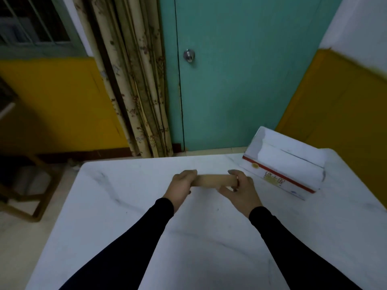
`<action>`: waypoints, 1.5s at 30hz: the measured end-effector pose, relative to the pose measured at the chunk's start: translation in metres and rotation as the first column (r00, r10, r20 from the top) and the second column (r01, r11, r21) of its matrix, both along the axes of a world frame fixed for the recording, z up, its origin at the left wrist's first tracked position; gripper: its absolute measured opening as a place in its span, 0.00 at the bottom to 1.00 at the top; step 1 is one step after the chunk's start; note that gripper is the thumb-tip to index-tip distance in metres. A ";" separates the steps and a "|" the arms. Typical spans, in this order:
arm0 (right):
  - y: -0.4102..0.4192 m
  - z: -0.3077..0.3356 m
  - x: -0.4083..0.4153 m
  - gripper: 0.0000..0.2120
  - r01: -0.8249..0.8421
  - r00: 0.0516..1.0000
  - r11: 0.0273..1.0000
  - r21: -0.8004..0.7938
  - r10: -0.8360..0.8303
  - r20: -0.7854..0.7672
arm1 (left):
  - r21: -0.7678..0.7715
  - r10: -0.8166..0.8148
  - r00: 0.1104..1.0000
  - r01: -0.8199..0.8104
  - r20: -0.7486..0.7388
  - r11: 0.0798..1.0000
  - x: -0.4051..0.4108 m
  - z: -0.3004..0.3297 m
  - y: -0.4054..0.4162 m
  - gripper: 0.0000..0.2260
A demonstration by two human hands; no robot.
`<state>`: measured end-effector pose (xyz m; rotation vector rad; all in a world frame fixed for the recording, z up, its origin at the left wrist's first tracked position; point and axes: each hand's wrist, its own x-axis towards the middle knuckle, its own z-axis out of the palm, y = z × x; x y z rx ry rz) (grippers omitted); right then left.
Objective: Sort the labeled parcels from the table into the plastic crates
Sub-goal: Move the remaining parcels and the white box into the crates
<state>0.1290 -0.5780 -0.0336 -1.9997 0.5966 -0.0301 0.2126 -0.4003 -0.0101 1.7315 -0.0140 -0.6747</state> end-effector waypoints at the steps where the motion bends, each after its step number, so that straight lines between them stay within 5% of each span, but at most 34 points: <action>1: 0.005 0.012 0.001 0.23 -0.014 0.999 1.000 -0.024 0.015 0.035 | -0.012 0.019 0.999 -0.018 0.029 1.000 0.001 0.014 0.007 0.11; 8: 0.056 0.103 0.007 0.10 -0.054 0.966 0.997 0.058 0.038 0.257 | -0.094 0.083 0.980 -0.066 0.184 0.993 0.001 0.105 0.074 0.14; 14: 0.095 0.149 0.019 0.18 -0.074 0.958 0.977 0.199 0.014 0.286 | -0.154 0.040 0.968 -0.001 0.249 0.988 -0.005 0.127 0.130 0.18; 17: 0.107 0.164 0.027 0.19 -0.015 0.940 0.917 0.398 -0.123 0.319 | -0.151 -0.037 0.981 0.067 0.193 0.986 -0.008 0.129 0.149 0.16; 23: 0.115 0.179 0.027 0.16 0.113 0.889 0.862 0.494 -0.310 0.338 | -0.129 -0.004 0.982 0.029 0.186 0.991 -0.010 0.134 0.169 0.14; 27: 0.114 0.177 0.025 0.16 0.143 0.862 0.832 0.536 -0.370 0.345 | -0.178 -0.066 0.981 0.099 0.181 0.979 -0.011 0.137 0.176 0.22; 31: 0.112 0.170 0.021 0.14 0.107 0.833 0.683 0.723 -0.459 0.310 | -0.416 0.119 0.983 -0.051 0.140 0.908 -0.006 0.149 0.174 0.25; 35: 0.113 0.157 0.017 0.17 0.000 0.900 0.575 0.818 -0.357 0.251 | -0.448 0.220 0.958 -0.118 0.183 0.886 -0.008 0.153 0.160 0.27; 38: 0.108 0.150 0.014 0.20 0.051 0.931 0.632 0.773 -0.311 0.193 | -0.391 0.209 0.950 -0.106 0.232 0.914 -0.009 0.158 0.152 0.24; 42: 0.093 0.150 0.012 0.33 0.184 0.915 0.865 0.467 -0.324 0.240 | -0.203 0.104 0.912 -0.023 0.398 0.979 -0.002 0.184 0.160 0.19; 45: 0.093 0.161 0.005 0.29 0.190 0.911 0.945 0.266 -0.271 0.311 | -0.074 0.013 0.884 0.024 0.467 0.997 0.004 0.202 0.162 0.10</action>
